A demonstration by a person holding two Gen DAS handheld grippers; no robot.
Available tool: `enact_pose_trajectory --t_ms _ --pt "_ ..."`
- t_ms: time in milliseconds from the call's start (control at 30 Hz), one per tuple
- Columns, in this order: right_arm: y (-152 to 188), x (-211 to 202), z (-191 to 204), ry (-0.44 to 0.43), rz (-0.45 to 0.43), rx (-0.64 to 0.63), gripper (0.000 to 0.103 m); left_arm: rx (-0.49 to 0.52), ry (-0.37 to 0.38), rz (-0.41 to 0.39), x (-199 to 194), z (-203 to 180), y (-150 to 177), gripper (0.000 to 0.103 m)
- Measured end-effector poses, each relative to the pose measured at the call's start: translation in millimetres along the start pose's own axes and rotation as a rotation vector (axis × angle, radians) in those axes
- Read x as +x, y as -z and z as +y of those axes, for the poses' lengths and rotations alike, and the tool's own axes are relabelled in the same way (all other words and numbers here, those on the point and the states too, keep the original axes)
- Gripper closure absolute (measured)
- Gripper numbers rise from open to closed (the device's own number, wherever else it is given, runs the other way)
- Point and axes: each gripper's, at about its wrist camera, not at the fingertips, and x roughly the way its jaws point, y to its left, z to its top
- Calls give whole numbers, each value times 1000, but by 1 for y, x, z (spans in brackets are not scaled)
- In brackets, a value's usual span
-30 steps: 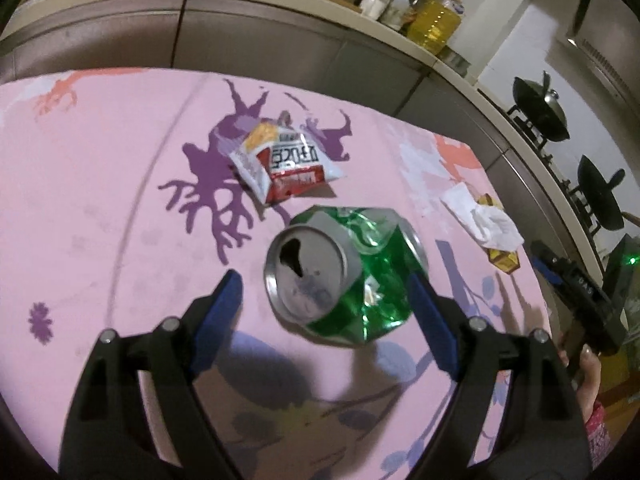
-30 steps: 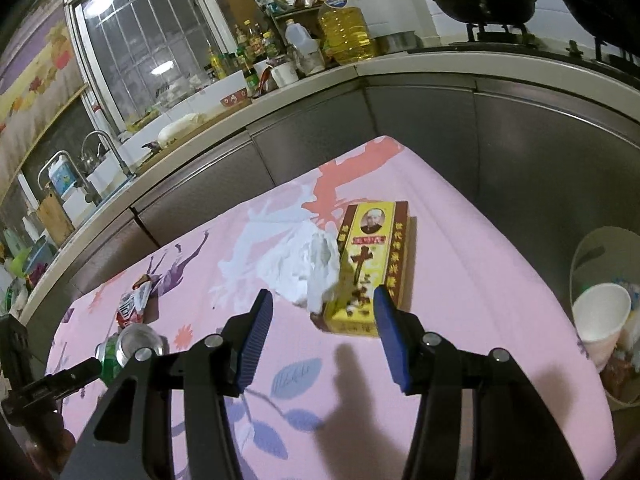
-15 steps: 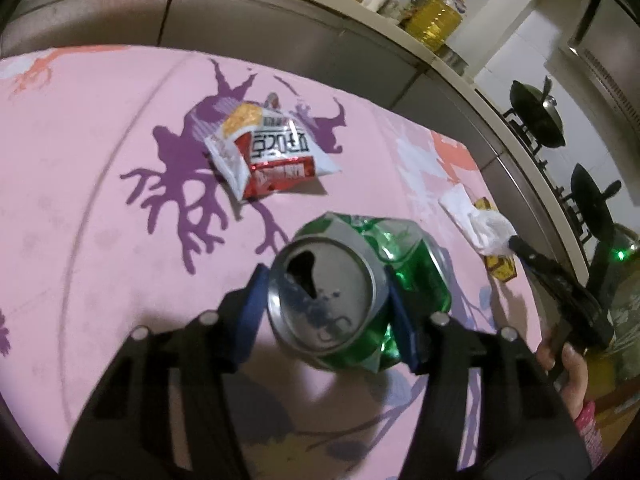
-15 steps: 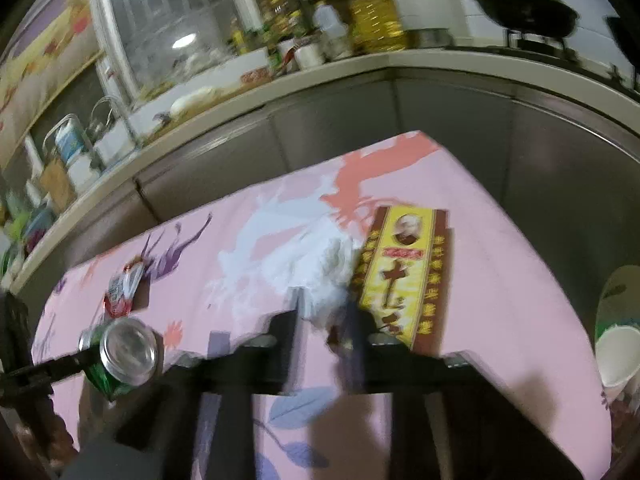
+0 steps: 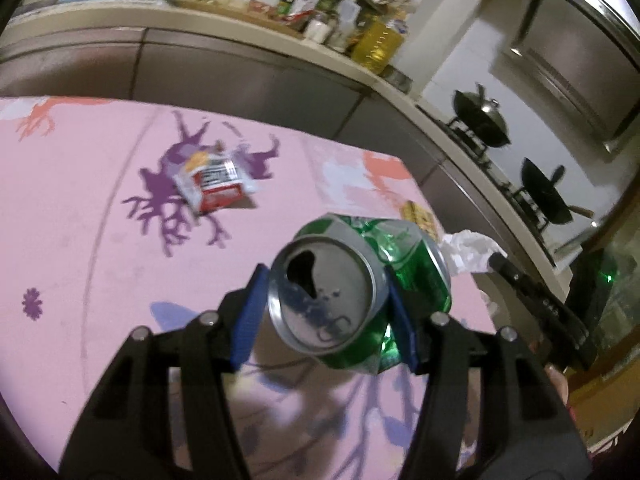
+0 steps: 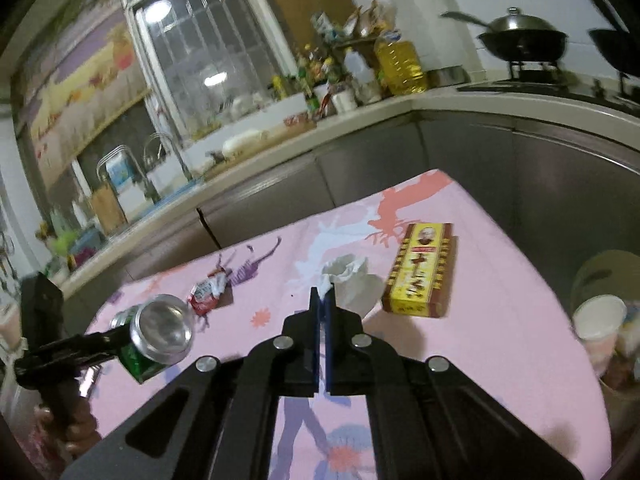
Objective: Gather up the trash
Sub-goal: 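Grasp the crushed green can with the left tool and lift it, then carry the green can over the white bin with the left tool while the right carries the white tissue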
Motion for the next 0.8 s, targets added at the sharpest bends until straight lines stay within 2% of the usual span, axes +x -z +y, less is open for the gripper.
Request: enact_pose_trajectory --t_ms 100,233,467,600,800 --pt "-4 -36 -18 28 -50 27 103 49 35 14 6 -29 -1 49" --pt "-18 -83 -52 97 -124 53 103 118 110 61 34 -85 -6 49" --pt "-42 -157 -144 270 -227 102 103 272 230 138 111 -215 -9 49" --pt "-38 -169 -194 333 -230 151 103 358 254 183 166 -285 1 49" --pt "-27 -151 -256 357 -192 232 103 442 263 276 237 -349 27 49"
